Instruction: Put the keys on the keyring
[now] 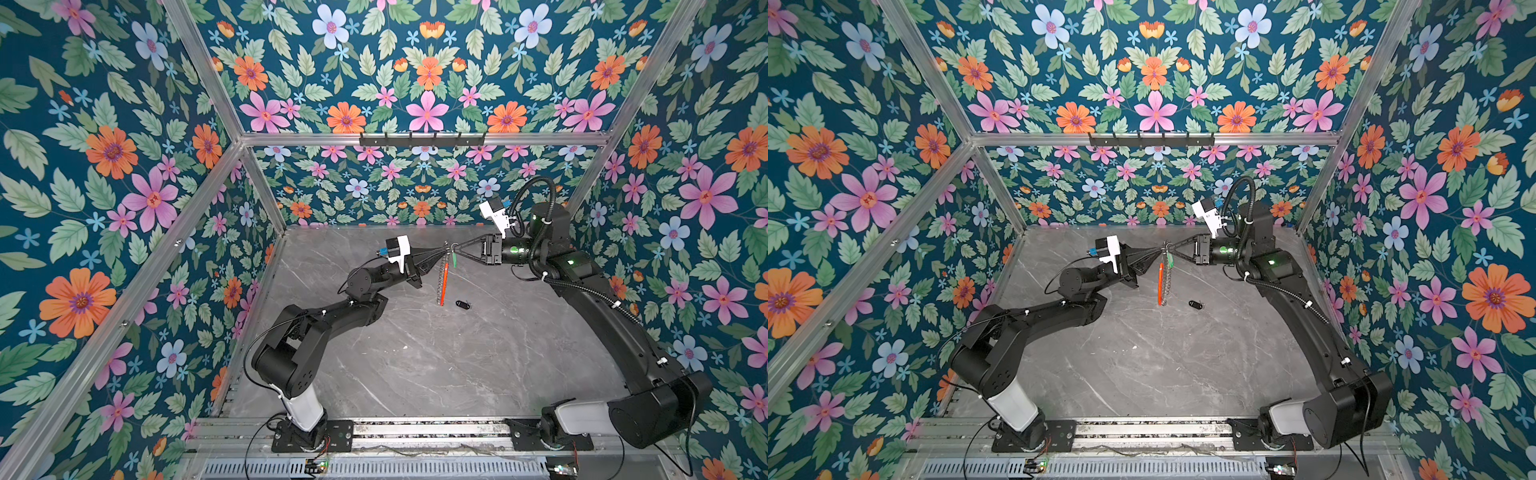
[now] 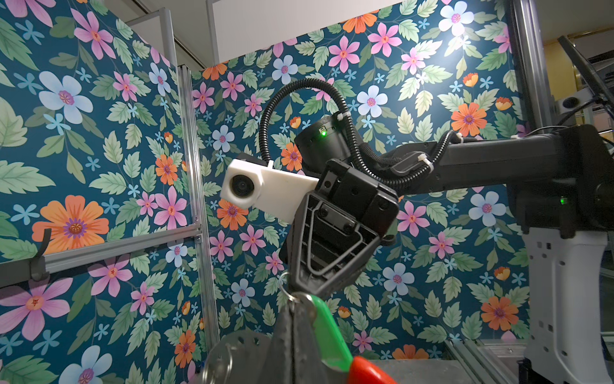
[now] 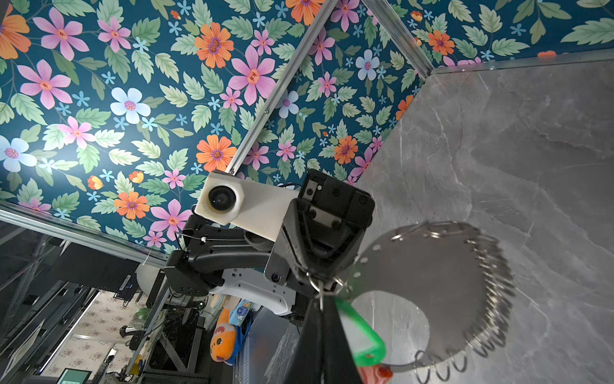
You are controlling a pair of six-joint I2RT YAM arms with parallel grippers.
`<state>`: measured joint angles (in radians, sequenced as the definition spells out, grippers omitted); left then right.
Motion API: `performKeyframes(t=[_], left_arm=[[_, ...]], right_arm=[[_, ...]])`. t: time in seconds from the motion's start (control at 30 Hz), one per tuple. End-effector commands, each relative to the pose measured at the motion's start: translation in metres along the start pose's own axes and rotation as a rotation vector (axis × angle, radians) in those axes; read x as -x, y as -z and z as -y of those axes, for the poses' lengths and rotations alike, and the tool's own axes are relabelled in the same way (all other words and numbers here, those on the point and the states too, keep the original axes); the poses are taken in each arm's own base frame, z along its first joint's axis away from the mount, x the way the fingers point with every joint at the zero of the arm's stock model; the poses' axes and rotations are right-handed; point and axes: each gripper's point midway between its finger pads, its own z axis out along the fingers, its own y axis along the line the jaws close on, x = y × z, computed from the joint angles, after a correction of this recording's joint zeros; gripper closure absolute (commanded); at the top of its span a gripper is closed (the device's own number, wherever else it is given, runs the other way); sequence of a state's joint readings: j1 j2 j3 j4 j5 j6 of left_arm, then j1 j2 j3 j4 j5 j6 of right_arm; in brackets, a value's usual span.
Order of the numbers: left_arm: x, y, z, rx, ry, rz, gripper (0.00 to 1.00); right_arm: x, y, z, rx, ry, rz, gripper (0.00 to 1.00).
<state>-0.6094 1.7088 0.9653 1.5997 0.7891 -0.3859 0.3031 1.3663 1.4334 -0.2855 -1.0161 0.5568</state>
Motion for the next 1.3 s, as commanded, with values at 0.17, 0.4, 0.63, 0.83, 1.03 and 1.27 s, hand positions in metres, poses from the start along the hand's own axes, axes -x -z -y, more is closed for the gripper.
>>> performKeyframes(t=[0.17, 0.4, 0.63, 0.83, 1.03, 1.27], left_arm=[[0.017, -0.002, 0.009, -0.038, -0.063, 0.053, 1.00], [0.022, -0.002, 0.008, -0.032, -0.086, 0.064, 1.00], [0.027, -0.004, 0.006, -0.019, -0.106, 0.080, 1.00], [0.027, -0.009, 0.009, -0.029, -0.101, 0.086, 1.00], [0.023, -0.006, 0.008, -0.016, -0.090, 0.079, 1.00], [0.020, -0.006, 0.007, -0.009, -0.067, 0.076, 1.00]], right_arm=[[0.005, -0.003, 0.008, -0.033, -0.028, 0.009, 1.00], [-0.005, -0.008, 0.028, -0.073, -0.107, -0.014, 1.00], [-0.023, -0.010, 0.044, -0.092, -0.185, -0.040, 1.00], [-0.021, -0.012, 0.043, -0.060, -0.229, -0.042, 1.00], [-0.010, -0.006, 0.027, -0.031, -0.157, -0.002, 1.00], [-0.004, 0.003, -0.001, 0.045, -0.035, 0.044, 1.00]])
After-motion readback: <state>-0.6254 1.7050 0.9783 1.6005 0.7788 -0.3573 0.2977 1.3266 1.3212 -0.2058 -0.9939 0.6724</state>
